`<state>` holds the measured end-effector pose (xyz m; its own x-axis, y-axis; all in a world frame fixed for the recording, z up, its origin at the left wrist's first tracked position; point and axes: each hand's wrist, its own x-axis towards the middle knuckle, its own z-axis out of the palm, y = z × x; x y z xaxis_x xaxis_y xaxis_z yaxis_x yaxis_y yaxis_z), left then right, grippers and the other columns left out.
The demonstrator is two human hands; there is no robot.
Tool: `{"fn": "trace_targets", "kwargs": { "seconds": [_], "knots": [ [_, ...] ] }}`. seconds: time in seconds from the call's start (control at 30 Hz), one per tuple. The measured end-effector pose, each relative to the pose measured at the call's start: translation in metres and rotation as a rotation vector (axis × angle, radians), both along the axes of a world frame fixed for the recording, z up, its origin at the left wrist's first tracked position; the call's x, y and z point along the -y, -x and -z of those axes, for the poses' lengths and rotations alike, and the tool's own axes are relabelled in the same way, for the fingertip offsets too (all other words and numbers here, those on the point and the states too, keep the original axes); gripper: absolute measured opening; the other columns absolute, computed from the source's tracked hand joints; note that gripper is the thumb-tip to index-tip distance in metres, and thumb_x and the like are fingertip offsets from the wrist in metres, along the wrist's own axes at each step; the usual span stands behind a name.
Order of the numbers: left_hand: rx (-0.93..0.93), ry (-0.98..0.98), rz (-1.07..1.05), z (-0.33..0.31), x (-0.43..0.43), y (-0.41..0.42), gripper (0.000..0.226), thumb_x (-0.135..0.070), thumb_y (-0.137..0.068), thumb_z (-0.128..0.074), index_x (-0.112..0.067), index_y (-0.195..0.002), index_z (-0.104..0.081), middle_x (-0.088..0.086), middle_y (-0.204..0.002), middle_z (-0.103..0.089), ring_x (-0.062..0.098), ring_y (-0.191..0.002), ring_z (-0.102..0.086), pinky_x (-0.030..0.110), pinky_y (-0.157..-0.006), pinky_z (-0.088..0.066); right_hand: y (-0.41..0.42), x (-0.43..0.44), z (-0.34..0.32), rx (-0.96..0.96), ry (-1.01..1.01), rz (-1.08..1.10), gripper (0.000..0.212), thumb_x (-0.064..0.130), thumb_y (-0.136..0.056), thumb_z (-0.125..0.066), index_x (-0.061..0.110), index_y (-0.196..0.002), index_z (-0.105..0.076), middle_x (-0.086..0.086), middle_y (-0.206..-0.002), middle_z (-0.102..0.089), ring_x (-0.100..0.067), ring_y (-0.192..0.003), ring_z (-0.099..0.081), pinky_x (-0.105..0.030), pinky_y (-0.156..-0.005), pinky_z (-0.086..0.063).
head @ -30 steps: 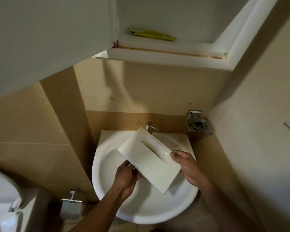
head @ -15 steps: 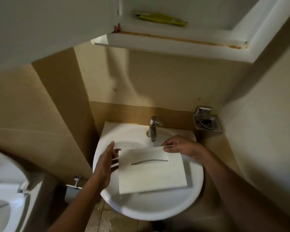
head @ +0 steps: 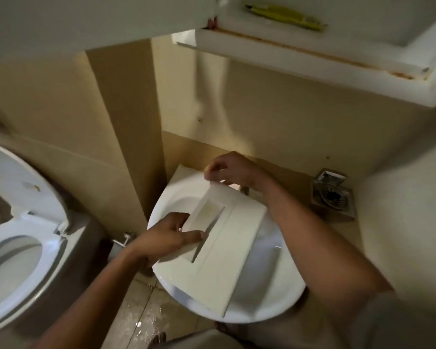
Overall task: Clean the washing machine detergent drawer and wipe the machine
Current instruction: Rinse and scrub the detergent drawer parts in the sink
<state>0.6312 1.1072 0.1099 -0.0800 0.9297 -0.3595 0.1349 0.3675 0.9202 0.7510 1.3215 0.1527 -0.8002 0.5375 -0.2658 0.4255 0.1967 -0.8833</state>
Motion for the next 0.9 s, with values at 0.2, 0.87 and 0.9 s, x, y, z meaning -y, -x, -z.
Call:
{"fn": "trace_targets", "kwargs": {
  "seconds": [0.2, 0.87, 0.9],
  "knots": [
    [0.268, 0.07, -0.402, 0.026, 0.032, -0.016, 0.032, -0.023, -0.092, -0.071, -0.008, -0.119, -0.065, 0.014, -0.105, -0.077, 0.035, -0.095, -0.075, 0.053, -0.091, -0.058, -0.062, 0.037, 0.105, -0.488, 0.846, 1.125, 0.016, 0.009, -0.09, -0.055, 0.011, -0.076, -0.062, -0.003, -0.06, -0.064, -0.015, -0.05, -0.061, -0.023, -0.05, -0.05],
    [0.256, 0.112, -0.829, 0.067, 0.02, -0.069, 0.028, -0.024, -0.096, -0.066, -0.007, -0.117, -0.068, 0.009, -0.104, -0.078, 0.031, -0.094, -0.075, 0.05, -0.091, -0.059, -0.046, 0.021, 0.193, -0.731, 1.347, 0.839, 0.009, 0.001, -0.081, -0.051, 0.009, -0.081, -0.055, -0.005, -0.07, -0.058, -0.014, -0.059, -0.06, -0.02, -0.056, -0.052],
    [0.25, 0.115, -0.828, 0.067, 0.019, -0.069, 0.027, -0.024, -0.096, -0.066, -0.007, -0.116, -0.068, 0.009, -0.103, -0.079, 0.031, -0.094, -0.075, 0.05, -0.091, -0.059, -0.048, 0.022, 0.195, -0.781, 1.414, 0.858, 0.011, -0.001, -0.072, -0.061, 0.008, -0.078, -0.058, -0.006, -0.068, -0.059, -0.017, -0.057, -0.059, -0.021, -0.056, -0.052]
  ]
}}
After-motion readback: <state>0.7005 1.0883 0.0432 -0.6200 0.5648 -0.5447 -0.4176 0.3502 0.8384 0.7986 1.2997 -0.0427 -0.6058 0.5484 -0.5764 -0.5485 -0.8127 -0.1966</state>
